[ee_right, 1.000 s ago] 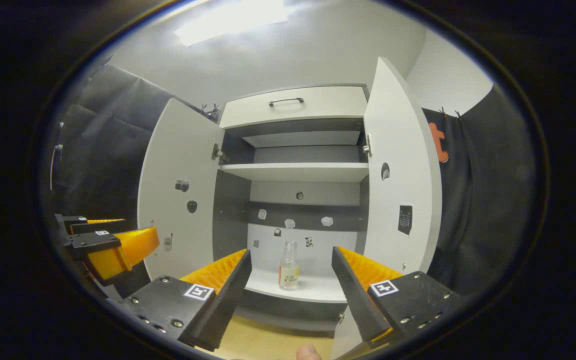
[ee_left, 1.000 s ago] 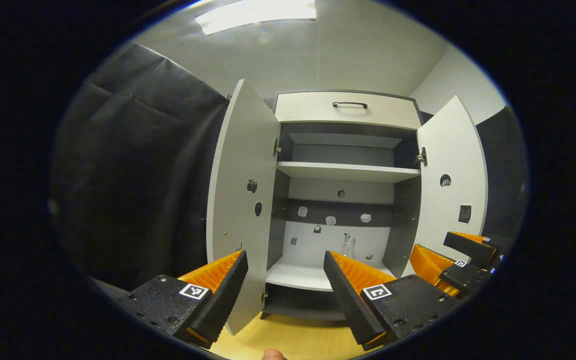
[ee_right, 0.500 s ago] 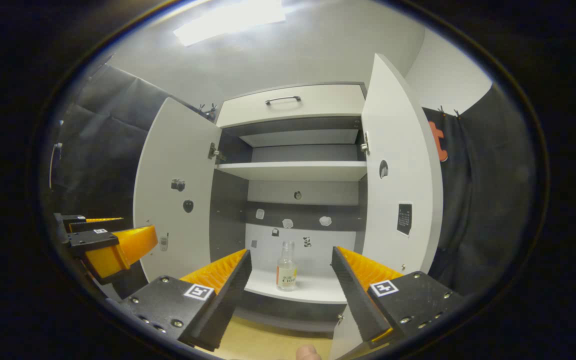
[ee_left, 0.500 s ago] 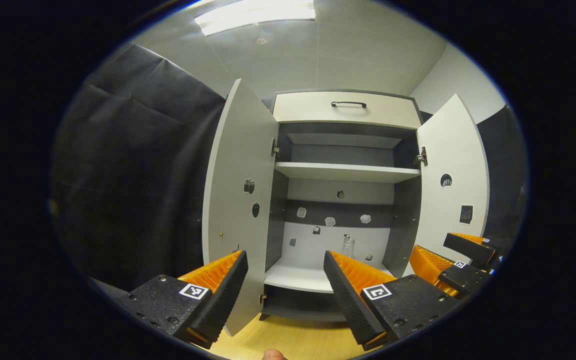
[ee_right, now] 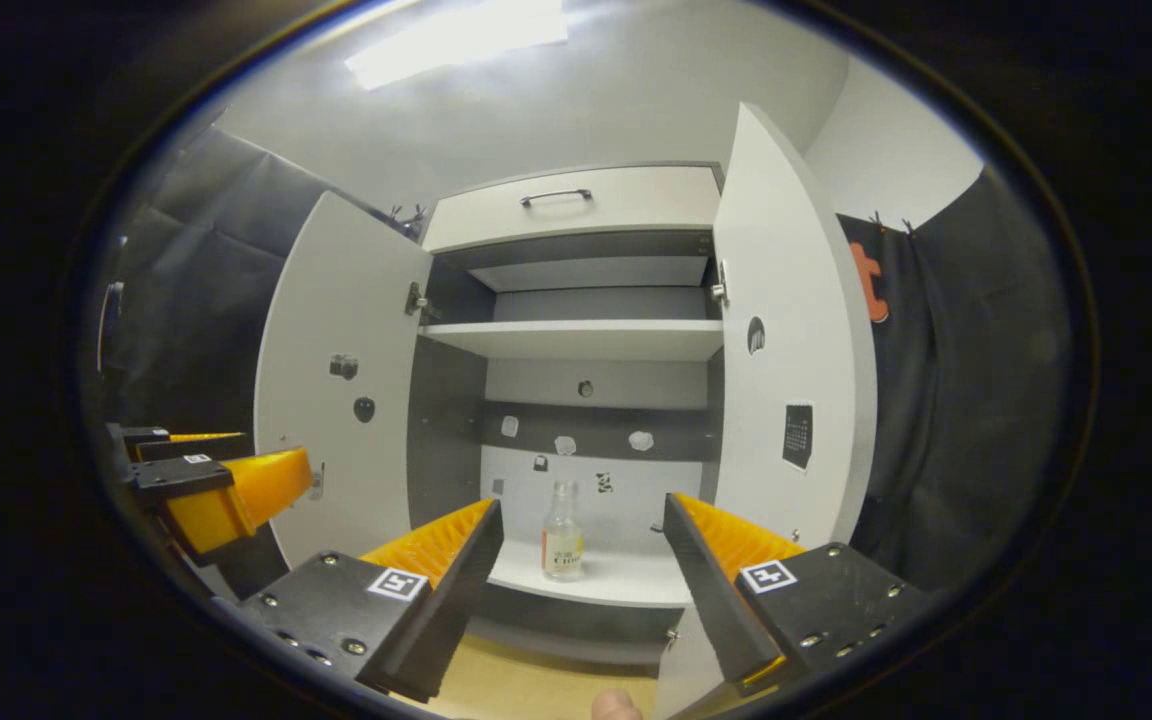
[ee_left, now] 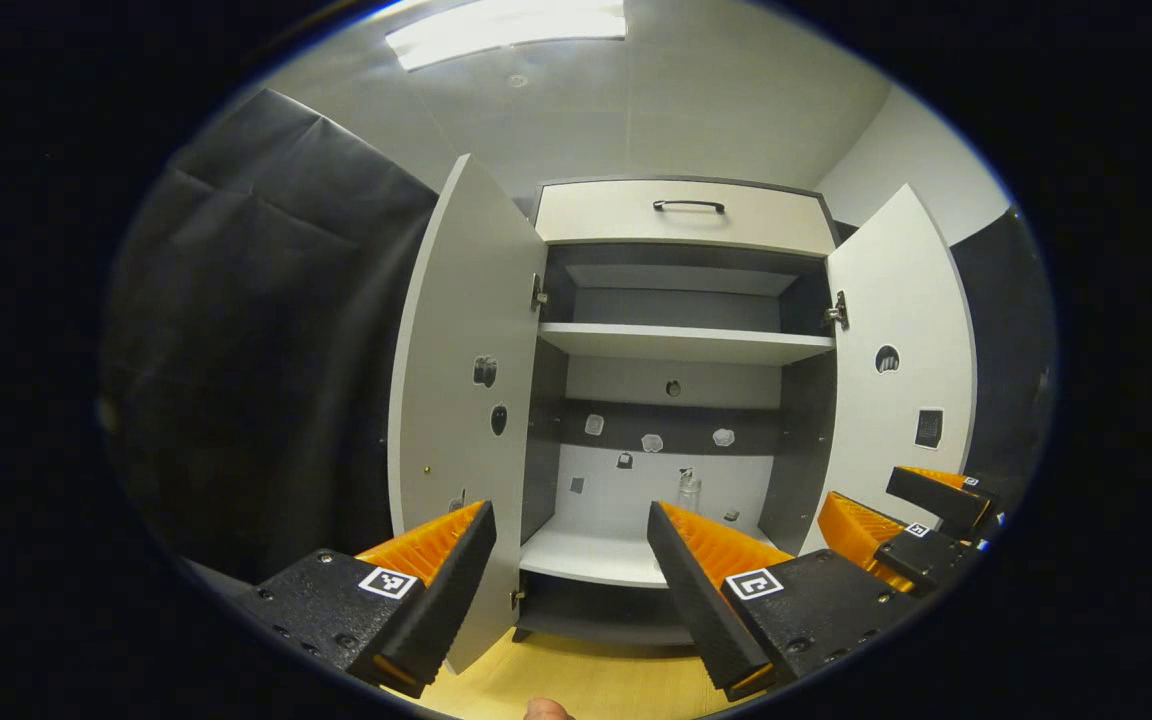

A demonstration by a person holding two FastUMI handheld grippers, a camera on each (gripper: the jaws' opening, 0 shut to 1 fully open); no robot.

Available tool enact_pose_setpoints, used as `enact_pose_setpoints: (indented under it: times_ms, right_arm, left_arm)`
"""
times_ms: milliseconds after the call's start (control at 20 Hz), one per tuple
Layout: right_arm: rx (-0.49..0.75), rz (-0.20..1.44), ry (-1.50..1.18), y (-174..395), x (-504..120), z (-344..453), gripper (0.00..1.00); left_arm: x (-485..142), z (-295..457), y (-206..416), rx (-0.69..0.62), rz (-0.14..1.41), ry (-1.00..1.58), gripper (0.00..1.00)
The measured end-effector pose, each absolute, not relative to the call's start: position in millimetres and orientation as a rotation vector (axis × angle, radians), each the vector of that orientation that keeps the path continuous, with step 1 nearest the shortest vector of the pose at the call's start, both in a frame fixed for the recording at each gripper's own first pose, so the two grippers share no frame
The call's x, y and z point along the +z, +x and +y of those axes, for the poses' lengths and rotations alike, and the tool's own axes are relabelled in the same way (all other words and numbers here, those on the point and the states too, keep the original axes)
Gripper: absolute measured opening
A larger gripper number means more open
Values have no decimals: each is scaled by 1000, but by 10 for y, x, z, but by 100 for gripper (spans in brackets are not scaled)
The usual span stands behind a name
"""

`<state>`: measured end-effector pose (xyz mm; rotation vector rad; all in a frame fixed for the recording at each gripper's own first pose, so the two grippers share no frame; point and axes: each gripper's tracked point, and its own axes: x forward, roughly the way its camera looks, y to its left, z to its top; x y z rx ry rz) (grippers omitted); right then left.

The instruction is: Grasp the bottle in the cabinet with the left hand and place it on the coaster, then close the right door with the right hand and the left door with the left hand.

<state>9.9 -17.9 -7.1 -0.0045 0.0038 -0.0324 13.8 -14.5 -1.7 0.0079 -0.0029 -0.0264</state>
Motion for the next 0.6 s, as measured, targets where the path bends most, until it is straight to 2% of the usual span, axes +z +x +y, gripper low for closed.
enact_pose_setpoints:
  times_ms: [450, 500, 600]
  right_arm:
    - [-43, 1, -5, 61, -65, -206, 98]
    - [-43, 2, -6, 59, -65, -204, 98]
    - [-41, 0, -7, 46, -58, -202, 98]
  left_arm:
    - [-7, -127, 113, -27, -3, 11, 96]
    - [-11, -126, 109, -26, -2, 10, 93]
    - [-3, -114, 100, -21, -6, 14, 96]
